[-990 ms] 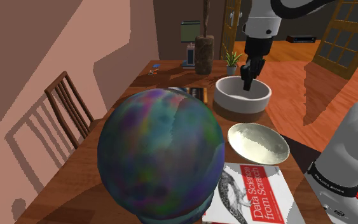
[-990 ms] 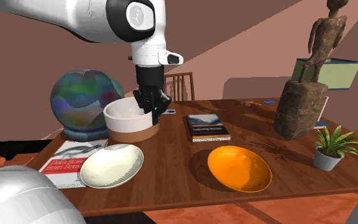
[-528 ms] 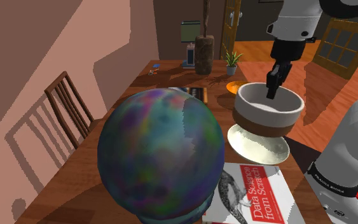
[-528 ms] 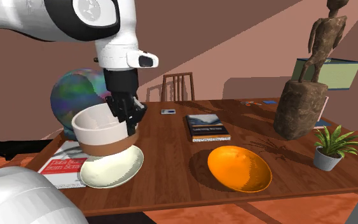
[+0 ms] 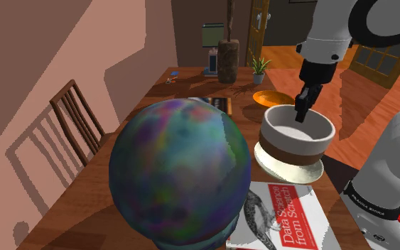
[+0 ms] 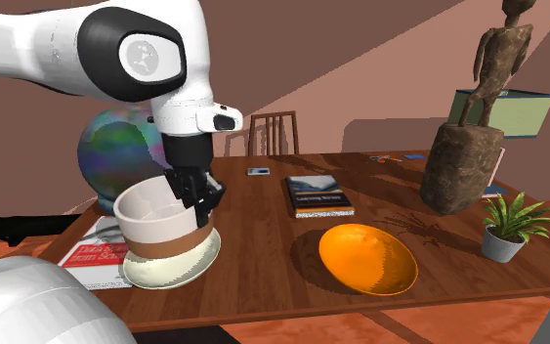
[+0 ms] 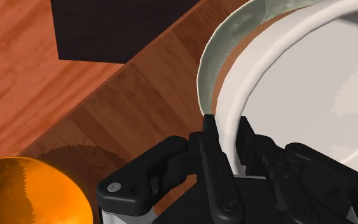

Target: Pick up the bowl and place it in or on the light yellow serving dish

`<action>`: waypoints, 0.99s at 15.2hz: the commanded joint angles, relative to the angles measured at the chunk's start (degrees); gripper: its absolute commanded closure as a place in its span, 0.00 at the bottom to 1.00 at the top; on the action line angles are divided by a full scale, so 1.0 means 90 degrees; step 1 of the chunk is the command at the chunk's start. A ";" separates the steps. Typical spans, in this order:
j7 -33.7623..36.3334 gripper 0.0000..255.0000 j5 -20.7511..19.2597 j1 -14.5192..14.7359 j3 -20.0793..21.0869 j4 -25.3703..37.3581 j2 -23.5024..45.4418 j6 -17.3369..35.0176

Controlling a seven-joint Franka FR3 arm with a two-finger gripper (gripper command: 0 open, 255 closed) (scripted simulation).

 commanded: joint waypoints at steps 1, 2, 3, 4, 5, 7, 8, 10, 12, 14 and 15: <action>-0.0006 1.00 0.0018 0.0011 0.0013 -0.0187 -0.0046 0.0147; -0.0008 1.00 0.0028 0.0016 0.0022 -0.0274 -0.0052 0.0229; -0.0010 1.00 0.0038 0.0021 0.0031 -0.0362 -0.0056 0.0311; -0.0012 1.00 0.0048 0.0027 0.0041 -0.0448 -0.0059 0.0395; -0.0014 1.00 0.0059 0.0033 0.0050 -0.0533 -0.0059 0.0480; -0.0018 1.00 0.0081 0.0045 0.0070 -0.0702 -0.0054 0.0653; -0.0020 1.00 0.0092 0.0051 0.0079 -0.0780 -0.0049 0.0737; -0.0020 1.00 0.0092 0.0051 0.0079 -0.0781 -0.0049 0.0736; -0.0020 1.00 0.0092 0.0051 0.0079 -0.0780 -0.0049 0.0737; -0.0020 1.00 0.0092 0.0051 0.0079 -0.0780 -0.0049 0.0737; -0.0020 1.00 0.0092 0.0051 0.0079 -0.0780 -0.0049 0.0737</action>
